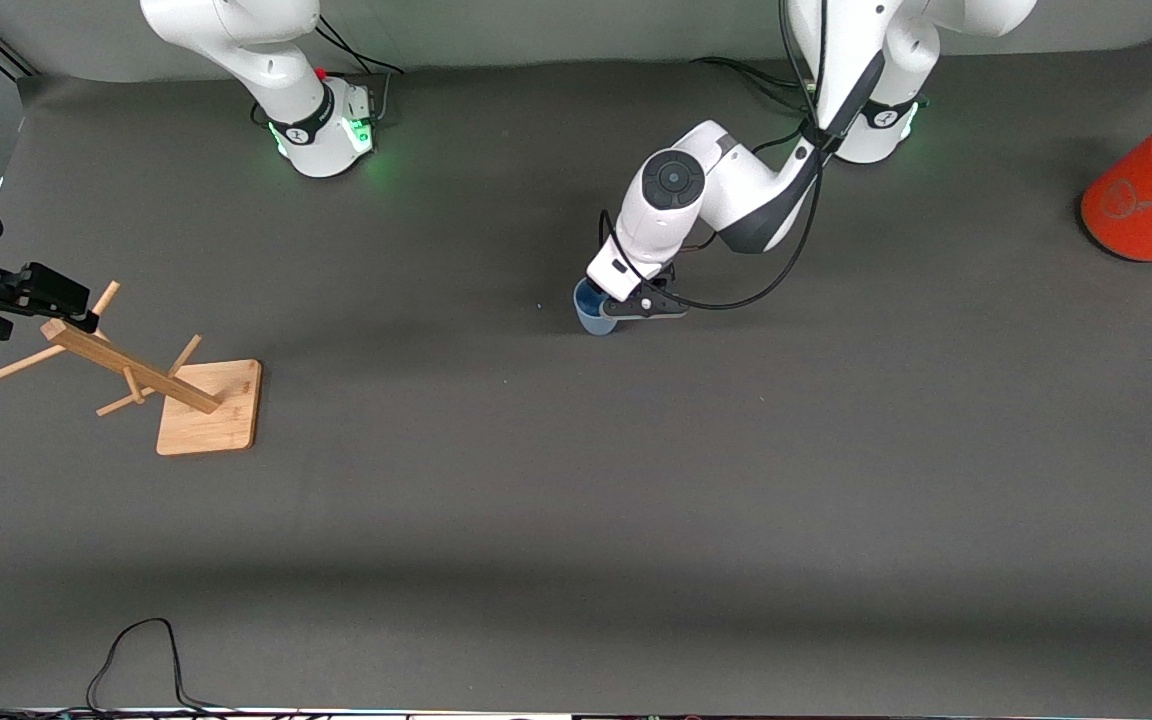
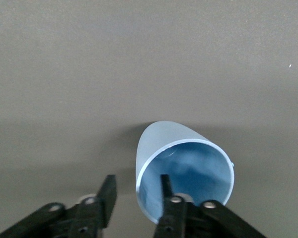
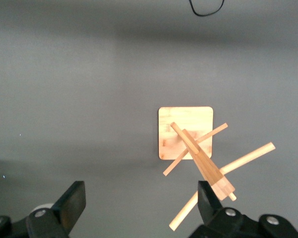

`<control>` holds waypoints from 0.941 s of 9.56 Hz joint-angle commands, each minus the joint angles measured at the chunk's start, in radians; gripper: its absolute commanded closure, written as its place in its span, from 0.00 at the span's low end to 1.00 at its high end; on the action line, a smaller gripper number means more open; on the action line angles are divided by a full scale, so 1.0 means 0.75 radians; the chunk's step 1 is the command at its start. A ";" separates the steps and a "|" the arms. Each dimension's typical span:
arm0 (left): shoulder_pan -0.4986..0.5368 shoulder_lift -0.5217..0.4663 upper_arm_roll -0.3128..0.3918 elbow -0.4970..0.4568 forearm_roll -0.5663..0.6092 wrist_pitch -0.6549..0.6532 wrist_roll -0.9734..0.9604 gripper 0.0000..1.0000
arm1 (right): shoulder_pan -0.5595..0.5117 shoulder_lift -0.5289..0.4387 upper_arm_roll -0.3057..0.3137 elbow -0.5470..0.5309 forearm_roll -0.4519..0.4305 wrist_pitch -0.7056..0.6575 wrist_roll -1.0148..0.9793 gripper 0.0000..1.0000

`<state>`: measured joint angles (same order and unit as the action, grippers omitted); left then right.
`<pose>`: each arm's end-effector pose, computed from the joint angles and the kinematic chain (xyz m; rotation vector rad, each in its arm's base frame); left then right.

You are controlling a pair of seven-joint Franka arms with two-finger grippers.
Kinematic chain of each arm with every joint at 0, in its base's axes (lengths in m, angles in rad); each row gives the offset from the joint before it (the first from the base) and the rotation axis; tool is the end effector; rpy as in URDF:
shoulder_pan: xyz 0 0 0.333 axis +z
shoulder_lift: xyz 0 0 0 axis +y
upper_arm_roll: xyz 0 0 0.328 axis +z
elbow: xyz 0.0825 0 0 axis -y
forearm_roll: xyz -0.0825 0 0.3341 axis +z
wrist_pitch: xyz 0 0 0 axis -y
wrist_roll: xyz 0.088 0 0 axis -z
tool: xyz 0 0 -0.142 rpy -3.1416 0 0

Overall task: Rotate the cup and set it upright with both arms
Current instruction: 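Rotate the cup upright with the left gripper and set it down, then open the left gripper and lift it away from the cup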

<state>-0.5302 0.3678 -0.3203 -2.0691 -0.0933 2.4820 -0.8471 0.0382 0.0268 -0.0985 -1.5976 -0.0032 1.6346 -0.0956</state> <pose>0.3786 -0.4256 0.2808 2.9768 0.1375 -0.1340 0.5178 -0.0310 0.5821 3.1344 0.0557 0.0154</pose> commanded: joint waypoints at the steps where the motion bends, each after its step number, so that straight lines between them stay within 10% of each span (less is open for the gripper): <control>1: 0.001 -0.048 0.018 0.075 0.002 -0.169 -0.020 0.00 | 0.006 -0.001 0.009 0.013 0.006 -0.032 0.123 0.00; 4: 0.193 -0.163 0.038 0.314 0.020 -0.618 0.029 0.00 | 0.004 -0.001 0.009 0.013 0.006 -0.030 0.103 0.00; 9: 0.798 -0.459 0.045 0.486 0.018 -1.247 0.811 0.00 | 0.002 -0.003 0.003 0.009 0.006 -0.032 0.054 0.00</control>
<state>-0.0390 0.0808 -0.2722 -1.7063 -0.0793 1.6153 -0.3604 0.0408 0.0276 -0.0948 -1.5980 -0.0027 1.6255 -0.0424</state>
